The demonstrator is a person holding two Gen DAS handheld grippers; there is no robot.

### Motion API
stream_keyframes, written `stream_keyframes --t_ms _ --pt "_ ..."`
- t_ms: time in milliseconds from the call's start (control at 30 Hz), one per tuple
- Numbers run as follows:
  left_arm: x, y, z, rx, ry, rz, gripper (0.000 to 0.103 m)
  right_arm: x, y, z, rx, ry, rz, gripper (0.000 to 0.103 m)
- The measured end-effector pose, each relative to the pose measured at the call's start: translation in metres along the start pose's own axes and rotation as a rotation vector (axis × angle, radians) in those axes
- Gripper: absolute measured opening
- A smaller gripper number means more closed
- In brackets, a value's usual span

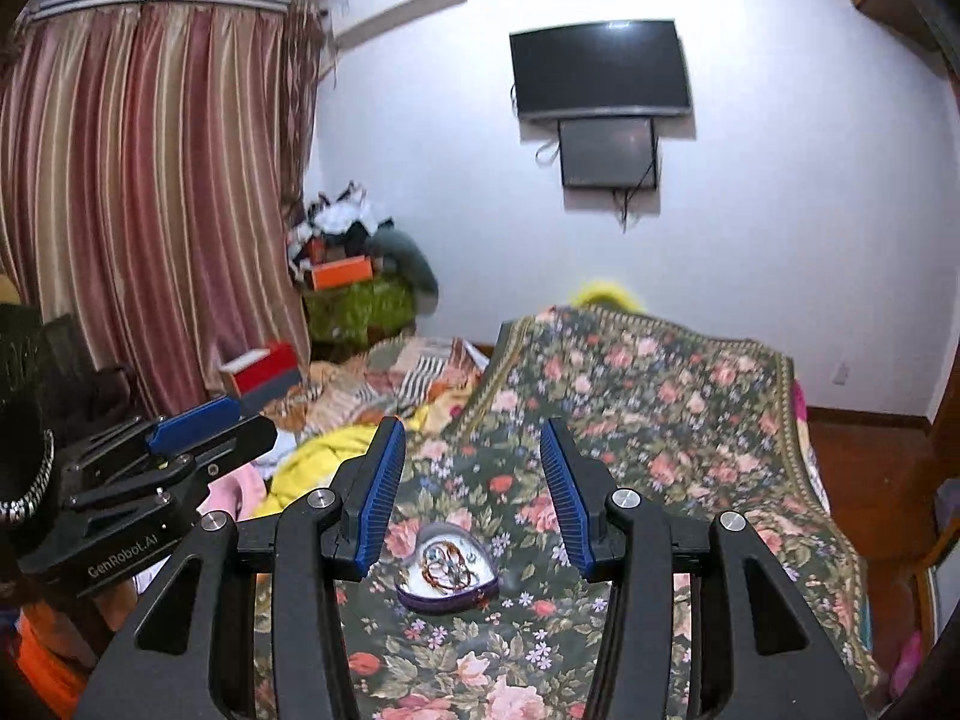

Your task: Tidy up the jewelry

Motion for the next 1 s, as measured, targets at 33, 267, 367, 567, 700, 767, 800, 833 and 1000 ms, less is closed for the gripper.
stream_keyframes --t_ms 33,267,367,567,700,767,800,833,1000 --pt "0.007 0.003 -0.002 0.000 0.008 -0.017 0.042 0.005 0.002 0.001 -0.005 -0.002 -0.015 0.051" --pt "0.044 0.010 -0.014 -0.032 0.064 -0.097 0.049 0.029 0.003 0.008 -0.005 -0.029 -0.084 0.057" --pt "0.054 0.011 -0.016 -0.036 0.079 -0.114 0.055 0.031 0.000 0.010 -0.003 -0.032 -0.087 0.064" --pt "0.063 0.012 -0.015 -0.033 0.093 -0.137 0.067 0.038 -0.003 0.013 0.010 -0.043 -0.102 0.067" --pt "0.063 0.011 -0.014 -0.027 0.091 -0.136 0.068 0.042 -0.005 0.012 0.009 -0.049 -0.103 0.070" --pt "0.064 0.011 -0.013 -0.024 0.092 -0.136 0.069 0.042 -0.007 0.012 0.006 -0.047 -0.100 0.070" --pt "0.064 0.011 -0.013 -0.022 0.091 -0.137 0.070 0.042 -0.008 0.011 0.005 -0.047 -0.098 0.070" --pt "0.065 0.010 -0.015 -0.021 0.091 -0.137 0.070 0.042 -0.008 0.011 0.005 -0.047 -0.097 0.070" --pt "0.065 0.009 -0.017 -0.024 0.091 -0.135 0.071 0.043 -0.010 0.010 -0.001 -0.046 -0.098 0.070"
Point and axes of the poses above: each gripper's, at about its wrist camera, not at the fingertips, and x roughly against the way its jaws point, z to its left, y to its top, the point moved 7 cm from there along -x, roughly the way its jaws point, and after that the axes turned 6 degrees about -x, right-handed, at the moved point
